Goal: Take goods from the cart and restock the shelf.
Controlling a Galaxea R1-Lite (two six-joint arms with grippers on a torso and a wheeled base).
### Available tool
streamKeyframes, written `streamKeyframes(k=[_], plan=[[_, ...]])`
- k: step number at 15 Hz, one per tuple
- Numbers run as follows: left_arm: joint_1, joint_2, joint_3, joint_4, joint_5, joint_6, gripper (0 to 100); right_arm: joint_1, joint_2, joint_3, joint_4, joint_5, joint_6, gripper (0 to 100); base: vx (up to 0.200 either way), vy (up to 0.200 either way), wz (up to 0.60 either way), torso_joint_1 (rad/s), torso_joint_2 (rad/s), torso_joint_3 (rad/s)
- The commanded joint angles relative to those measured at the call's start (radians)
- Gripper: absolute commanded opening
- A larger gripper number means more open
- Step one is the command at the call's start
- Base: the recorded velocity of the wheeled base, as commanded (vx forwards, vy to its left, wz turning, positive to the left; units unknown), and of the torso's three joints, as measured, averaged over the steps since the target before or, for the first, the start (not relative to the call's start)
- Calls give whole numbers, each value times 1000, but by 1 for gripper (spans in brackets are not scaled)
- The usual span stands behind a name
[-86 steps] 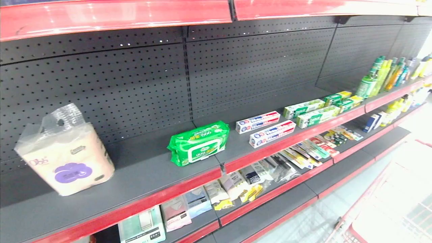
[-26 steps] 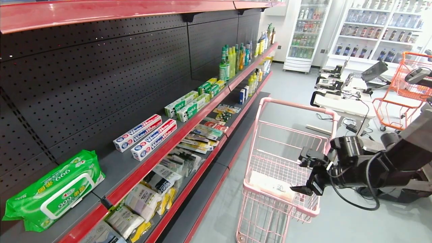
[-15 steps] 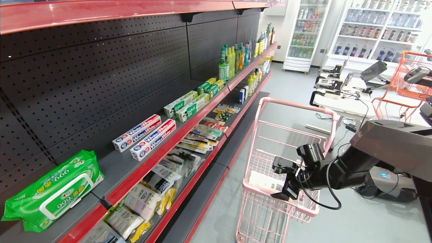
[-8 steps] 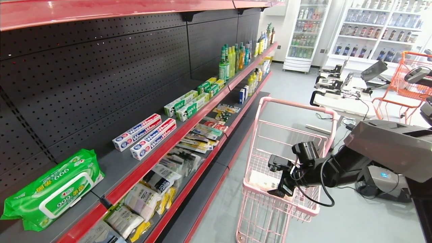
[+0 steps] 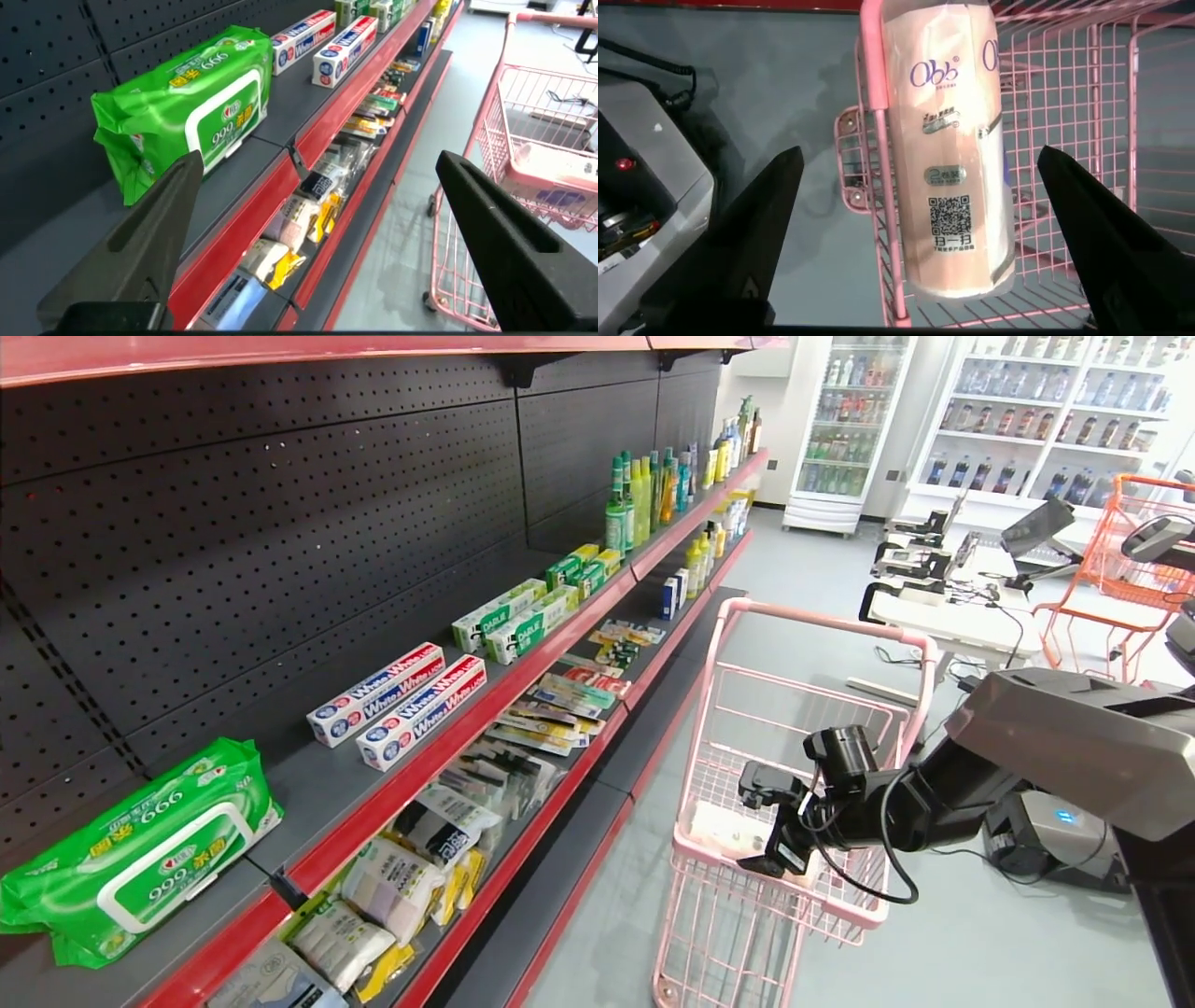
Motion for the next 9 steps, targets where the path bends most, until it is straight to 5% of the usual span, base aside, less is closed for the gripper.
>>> streamKeyframes(k=[1, 9], plan=[[0, 1, 0, 0, 0, 0, 100, -5, -3, -6, -1, 0, -6, 100, 0, 0, 0, -85, 193, 110], [0, 1, 0, 0, 0, 0, 100, 0, -1, -46, 4, -4, -7, 100, 0, 0, 0, -123, 265, 139]])
